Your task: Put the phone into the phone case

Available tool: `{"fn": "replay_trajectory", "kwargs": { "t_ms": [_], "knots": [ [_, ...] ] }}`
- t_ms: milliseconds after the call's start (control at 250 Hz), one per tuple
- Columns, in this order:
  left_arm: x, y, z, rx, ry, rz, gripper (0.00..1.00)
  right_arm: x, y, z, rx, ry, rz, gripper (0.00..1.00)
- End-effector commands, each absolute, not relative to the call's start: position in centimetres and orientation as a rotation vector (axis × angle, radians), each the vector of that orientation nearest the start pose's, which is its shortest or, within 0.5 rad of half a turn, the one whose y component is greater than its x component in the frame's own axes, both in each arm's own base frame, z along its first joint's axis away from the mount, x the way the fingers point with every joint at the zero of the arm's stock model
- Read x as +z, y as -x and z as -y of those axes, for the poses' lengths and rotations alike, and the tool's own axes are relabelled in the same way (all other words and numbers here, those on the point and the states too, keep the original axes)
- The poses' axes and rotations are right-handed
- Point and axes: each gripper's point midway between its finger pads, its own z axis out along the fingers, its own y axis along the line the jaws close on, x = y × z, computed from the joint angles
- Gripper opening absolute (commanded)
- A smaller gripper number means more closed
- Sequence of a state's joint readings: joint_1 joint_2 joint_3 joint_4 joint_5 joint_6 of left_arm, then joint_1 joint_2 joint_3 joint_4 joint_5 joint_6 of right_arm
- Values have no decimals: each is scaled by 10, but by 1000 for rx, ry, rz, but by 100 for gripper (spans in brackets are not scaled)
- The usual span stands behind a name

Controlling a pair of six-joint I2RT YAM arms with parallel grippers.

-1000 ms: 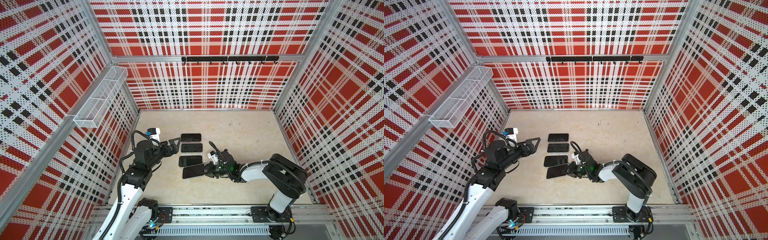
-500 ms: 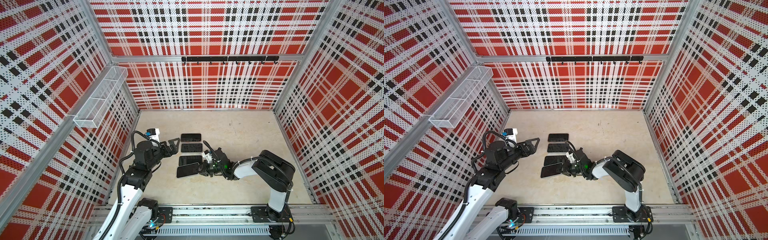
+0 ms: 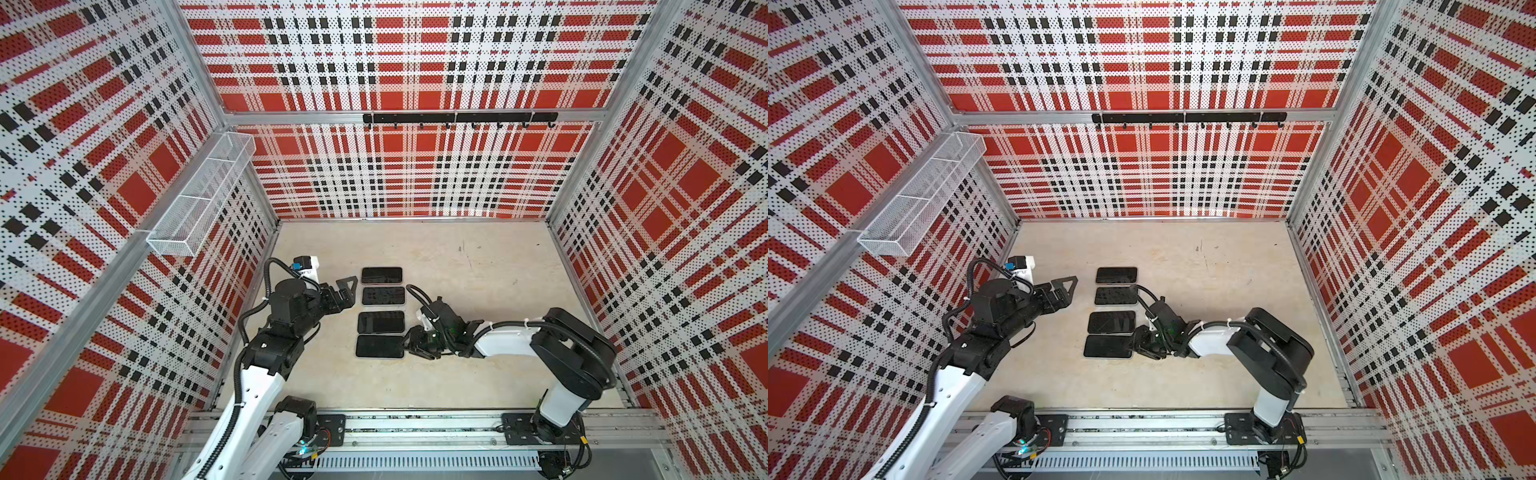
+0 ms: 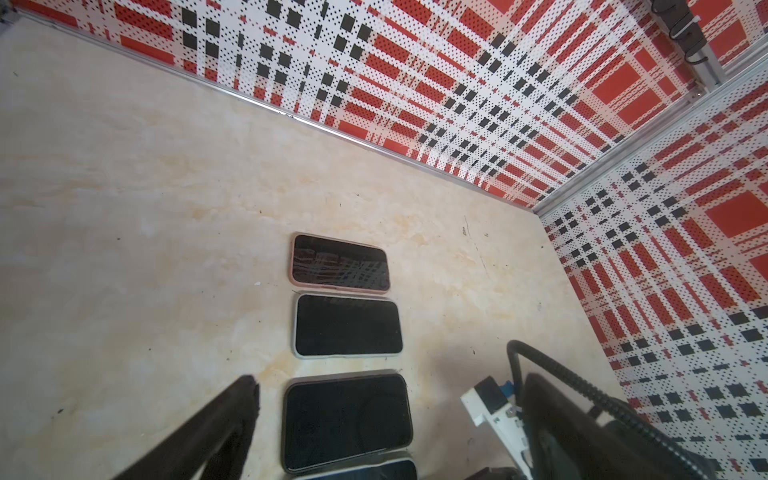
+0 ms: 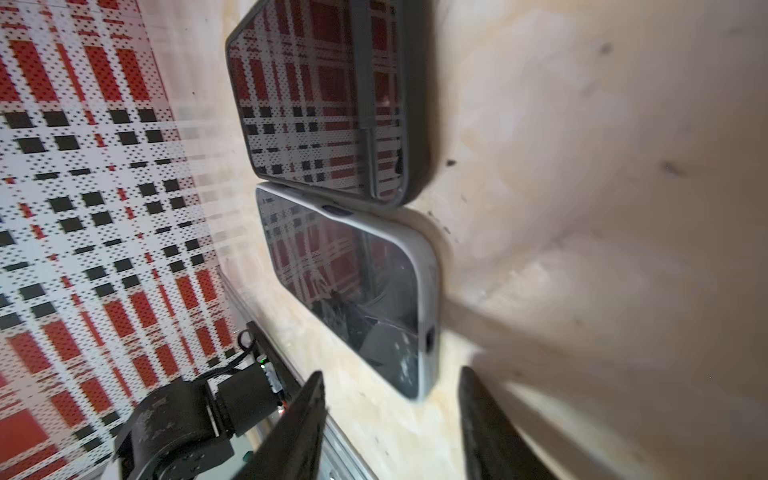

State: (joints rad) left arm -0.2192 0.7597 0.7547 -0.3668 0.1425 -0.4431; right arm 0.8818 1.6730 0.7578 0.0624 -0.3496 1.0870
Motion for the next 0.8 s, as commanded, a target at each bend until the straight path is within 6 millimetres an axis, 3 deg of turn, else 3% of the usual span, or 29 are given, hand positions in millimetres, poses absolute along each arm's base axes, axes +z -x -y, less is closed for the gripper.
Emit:
{"fn": "replay_trajectory", "kwargs": {
  "t_ms": [0,136,256,352,432,528,628,708,796],
  "knots": [
    [279,-292,76,-444,115,-1966,100,54,-222,-312,814,-50,-2785,60],
    [281,-298,46,-264,228,-1976,100,93,-249,-273,509,4,-2671,66],
    [271,-307,18,-77,295,-1969,99,142,-286,-234,399,13,-2517,67],
    [250,-320,9,33,250,-1963,100,191,-322,-178,259,-46,-2328,66],
    [230,-325,3,69,257,-1964,100,230,-339,-132,151,-95,-2142,67],
    [217,-326,0,58,269,-1931,100,269,-337,-88,42,-120,-1923,67],
    [214,-321,-10,90,319,-1895,100,295,-318,-62,-61,-84,-1718,70],
    [213,-318,-20,152,342,-1883,100,301,-302,-46,-129,-73,-1605,74],
    [204,-321,-24,193,320,-1882,99,290,-294,-41,-195,-7,-1549,80]
  ]
}}
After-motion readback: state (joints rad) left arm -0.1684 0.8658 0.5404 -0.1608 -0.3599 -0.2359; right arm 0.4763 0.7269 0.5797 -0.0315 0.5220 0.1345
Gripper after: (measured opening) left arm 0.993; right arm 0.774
